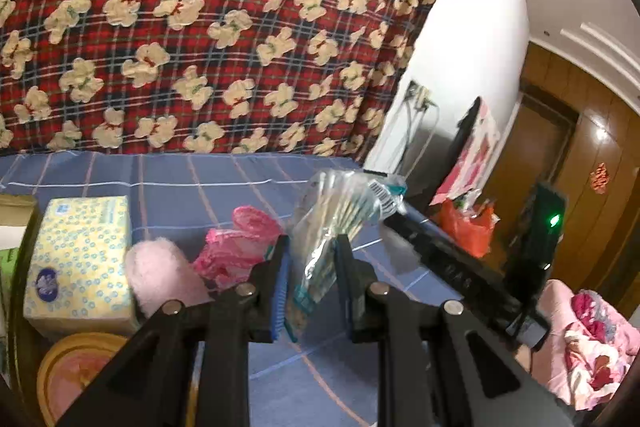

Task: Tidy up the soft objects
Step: 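Carry the bag in the left gripper while the right gripper carries the white cloth over the tray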

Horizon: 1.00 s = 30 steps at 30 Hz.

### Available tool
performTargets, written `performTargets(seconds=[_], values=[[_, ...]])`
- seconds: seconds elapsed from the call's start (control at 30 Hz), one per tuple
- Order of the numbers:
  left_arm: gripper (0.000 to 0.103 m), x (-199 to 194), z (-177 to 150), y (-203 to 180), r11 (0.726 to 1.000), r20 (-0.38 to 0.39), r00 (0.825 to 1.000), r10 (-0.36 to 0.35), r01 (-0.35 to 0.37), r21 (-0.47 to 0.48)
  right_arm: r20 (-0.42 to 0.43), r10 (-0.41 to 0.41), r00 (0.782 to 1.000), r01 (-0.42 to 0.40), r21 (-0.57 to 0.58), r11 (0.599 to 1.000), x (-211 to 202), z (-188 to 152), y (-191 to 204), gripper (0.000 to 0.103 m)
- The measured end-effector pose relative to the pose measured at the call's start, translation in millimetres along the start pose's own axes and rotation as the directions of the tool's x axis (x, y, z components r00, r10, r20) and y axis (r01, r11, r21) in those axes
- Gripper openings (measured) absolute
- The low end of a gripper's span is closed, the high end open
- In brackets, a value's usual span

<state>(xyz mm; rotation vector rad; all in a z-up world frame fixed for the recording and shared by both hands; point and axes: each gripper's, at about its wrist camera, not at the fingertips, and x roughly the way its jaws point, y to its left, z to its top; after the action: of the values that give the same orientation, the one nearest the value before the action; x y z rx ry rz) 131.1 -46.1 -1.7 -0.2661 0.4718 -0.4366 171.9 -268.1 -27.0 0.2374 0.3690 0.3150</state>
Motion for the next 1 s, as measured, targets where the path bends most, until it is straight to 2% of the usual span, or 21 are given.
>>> performTargets(seconds=[0.13, 0.27, 0.37, 0.43, 0.5, 0.6, 0.77, 0.83, 1.0], values=[[0.019, -4.2, 13.8, -14.6, 0.999, 0.038, 0.999, -0.02, 0.019, 0.036, 0.003, 0.018, 1.0, -0.018, 0.003, 1.0, -0.7, -0.3, -0.8, 0.035], [0.019, -6.6, 22.6, -26.2, 0.996, 0.064, 0.998, 0.011, -0.016, 0.088, -0.003, 0.035, 0.999, -0.035, 0.019, 0.999, -0.5, 0.0, -4.0, 0.035], [0.019, -10.7, 27.2, -19.0, 0.997, 0.066, 0.997, 0.048, -0.052, 0.065, -0.007, 0.046, 0.999, -0.046, 0.034, 0.998, -0.1, -0.3, -6.7, 0.035], [0.019, -16.5, 29.7, -13.2, 0.992, 0.077, 0.991, 0.11, -0.115, 0.059, -0.007, 0.049, 0.999, -0.048, 0.04, 0.998, -0.7, -0.2, -8.0, 0.035], [0.019, -24.4, 31.5, -6.6, 0.983, 0.098, 0.981, 0.165, -0.172, 0.064, -0.008, 0.05, 0.999, -0.049, 0.038, 0.998, -0.6, -0.1, -7.8, 0.035], [0.019, -30.8, 27.6, 5.2, 0.964, 0.087, 0.964, 0.251, -0.257, 0.066, -0.033, 0.06, 0.998, -0.059, 0.033, 0.998, 4.3, 0.3, -5.5, 0.035], [0.019, -34.1, 13.4, 32.3, 0.941, 0.035, 0.941, 0.336, -0.337, 0.027, -0.105, 0.088, 0.991, -0.084, 0.045, 0.995, 18.7, -1.6, 6.2, 0.035], [0.019, -34.4, 9.5, 45.3, 0.926, 0.006, 0.926, 0.378, -0.378, 0.002, -0.135, 0.106, 0.985, -0.104, 0.022, 0.994, 24.6, -1.4, 20.4, 0.035], [0.019, -39.9, 4.6, 60.4, 0.901, -0.016, 0.901, 0.433, -0.433, -0.022, -0.162, 0.15, 0.975, -0.16, -0.05, 0.986, 33.4, 3.2, 56.1, 0.035]])
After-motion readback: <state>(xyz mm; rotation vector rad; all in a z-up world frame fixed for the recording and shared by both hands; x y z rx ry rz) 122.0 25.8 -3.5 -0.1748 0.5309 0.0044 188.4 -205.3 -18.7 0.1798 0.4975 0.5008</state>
